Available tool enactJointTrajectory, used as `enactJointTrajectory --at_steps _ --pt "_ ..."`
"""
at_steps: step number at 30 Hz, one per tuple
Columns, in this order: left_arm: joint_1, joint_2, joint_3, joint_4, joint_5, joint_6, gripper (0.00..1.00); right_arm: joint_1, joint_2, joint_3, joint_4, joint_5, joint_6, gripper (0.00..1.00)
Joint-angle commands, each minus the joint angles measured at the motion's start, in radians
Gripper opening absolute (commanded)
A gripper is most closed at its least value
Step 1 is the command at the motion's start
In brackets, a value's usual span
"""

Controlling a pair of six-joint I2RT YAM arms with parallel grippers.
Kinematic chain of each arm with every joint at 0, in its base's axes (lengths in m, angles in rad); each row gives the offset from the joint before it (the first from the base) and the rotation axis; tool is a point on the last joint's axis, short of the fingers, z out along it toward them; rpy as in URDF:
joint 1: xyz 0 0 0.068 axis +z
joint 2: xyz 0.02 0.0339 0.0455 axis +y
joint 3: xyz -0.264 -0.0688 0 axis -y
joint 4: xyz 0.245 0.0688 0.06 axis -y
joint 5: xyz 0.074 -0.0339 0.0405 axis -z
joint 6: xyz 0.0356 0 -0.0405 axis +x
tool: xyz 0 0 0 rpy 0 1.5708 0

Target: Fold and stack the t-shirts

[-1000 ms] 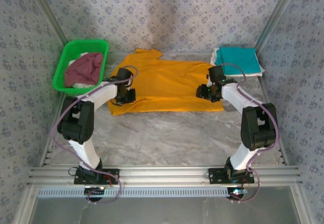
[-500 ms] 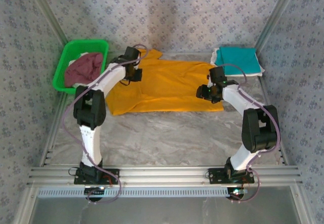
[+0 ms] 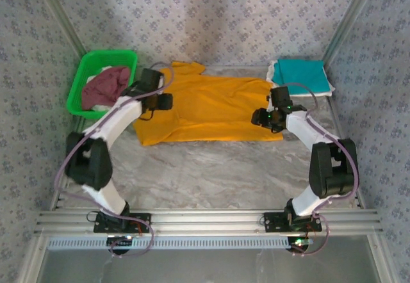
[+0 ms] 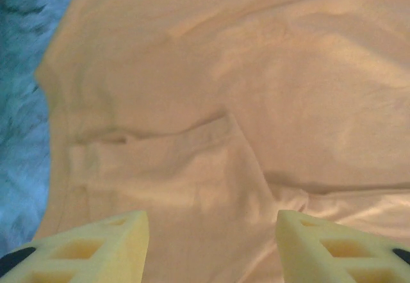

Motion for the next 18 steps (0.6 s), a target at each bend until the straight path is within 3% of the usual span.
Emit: enactJointTrajectory --at_steps 1,9,18 --pt "0.111 0.010 -0.118 0.098 0.140 -0.102 0.56 -0.033 -0.017 -0.022 0.047 -0.032 0.032 0.55" --pt "0.178 0.156 -0.080 0.128 0.167 -0.098 0.60 -0.006 0.004 0.006 0.053 -0.042 0.037 0.55" --pt "0.204 0.342 0.078 0.106 0.105 -0.105 0.64 0.003 -0.006 0.013 0.037 -0.027 0.020 0.55"
